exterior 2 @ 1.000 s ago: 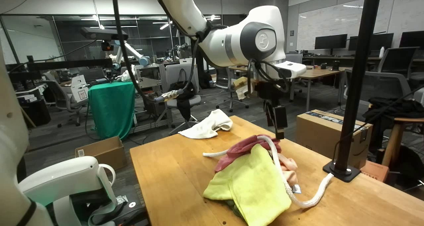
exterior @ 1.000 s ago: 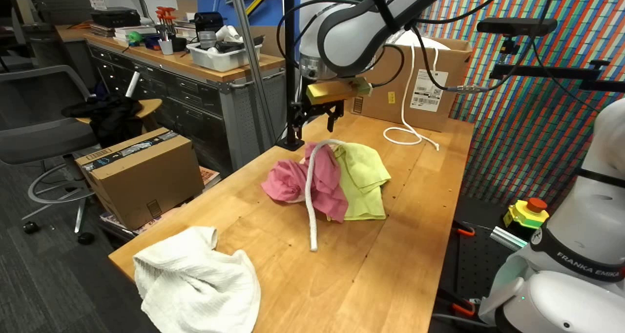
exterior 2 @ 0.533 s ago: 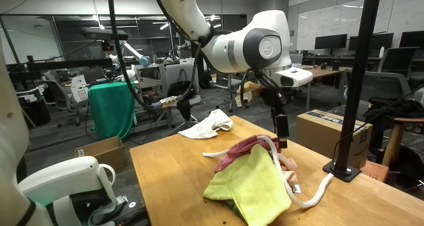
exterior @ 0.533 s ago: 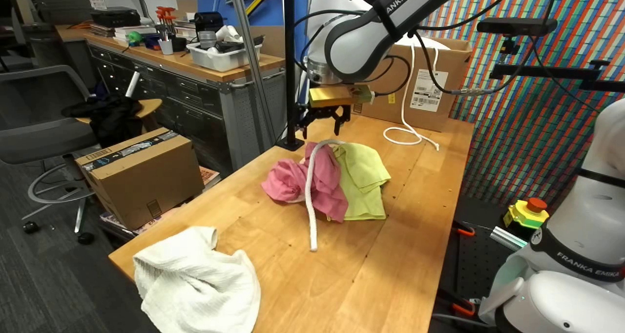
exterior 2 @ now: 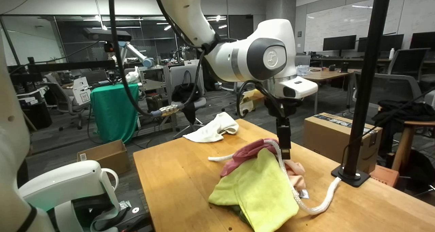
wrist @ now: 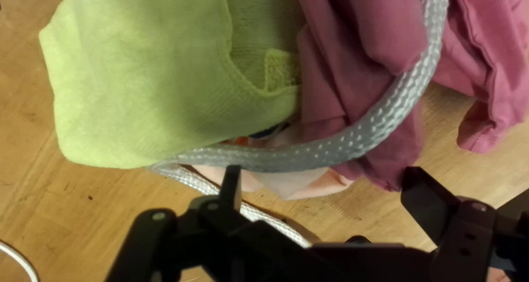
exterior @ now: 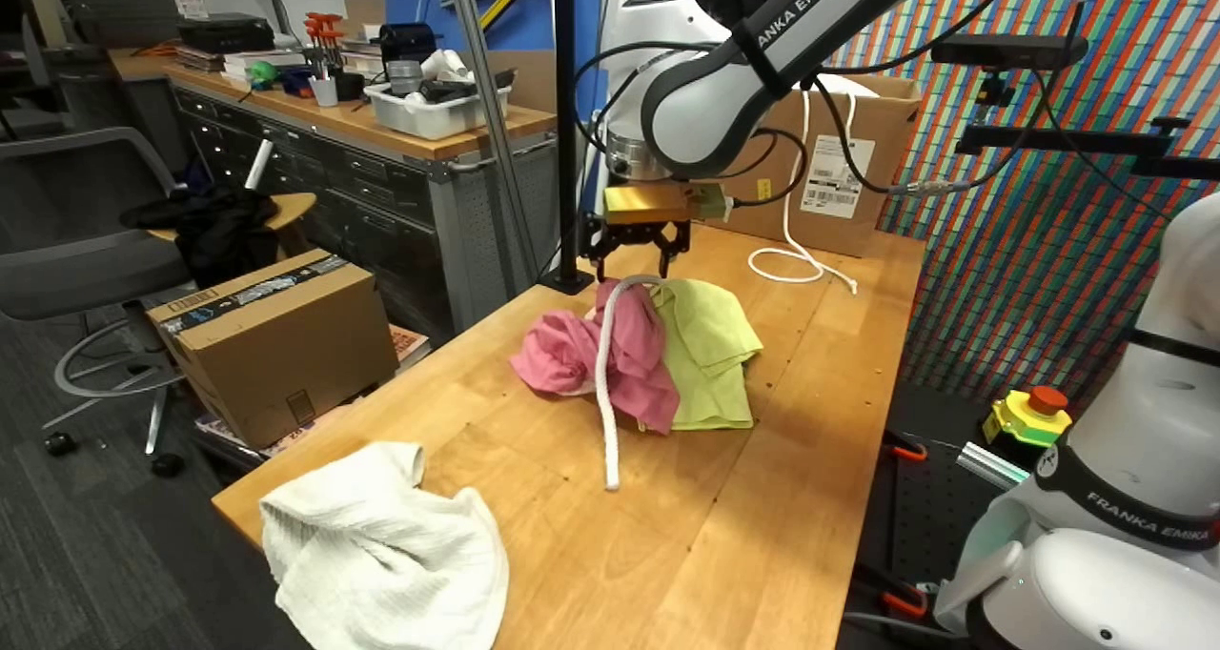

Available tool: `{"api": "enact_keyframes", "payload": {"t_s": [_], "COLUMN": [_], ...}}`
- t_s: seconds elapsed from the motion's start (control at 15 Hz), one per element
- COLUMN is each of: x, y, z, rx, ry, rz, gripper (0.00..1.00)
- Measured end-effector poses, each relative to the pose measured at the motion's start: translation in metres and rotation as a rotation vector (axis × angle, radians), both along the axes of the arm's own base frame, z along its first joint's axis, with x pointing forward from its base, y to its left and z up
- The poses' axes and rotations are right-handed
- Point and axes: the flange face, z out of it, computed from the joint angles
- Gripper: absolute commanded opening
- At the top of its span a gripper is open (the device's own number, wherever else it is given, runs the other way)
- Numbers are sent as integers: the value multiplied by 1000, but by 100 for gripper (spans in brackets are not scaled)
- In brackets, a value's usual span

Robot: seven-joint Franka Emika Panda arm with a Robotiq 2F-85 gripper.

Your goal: Separate the clothes and ropes

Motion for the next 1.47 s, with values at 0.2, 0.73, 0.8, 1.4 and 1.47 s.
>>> {"api": "enact_keyframes", "payload": {"t_s": [0.2,0.73,0.8,1.4,1.47], "x": [0,1,0,-4,-4], "y": [-2,-22,-24,-39,-39], "z": [-3,-2,-3,-6,-5], "rx": [5,13,13,20,20], "ry": [-11,-45,-45,-44,-47], "rz": [-26,-96,-103,-143,-144], "gripper": [100,70,61,2,0]}}
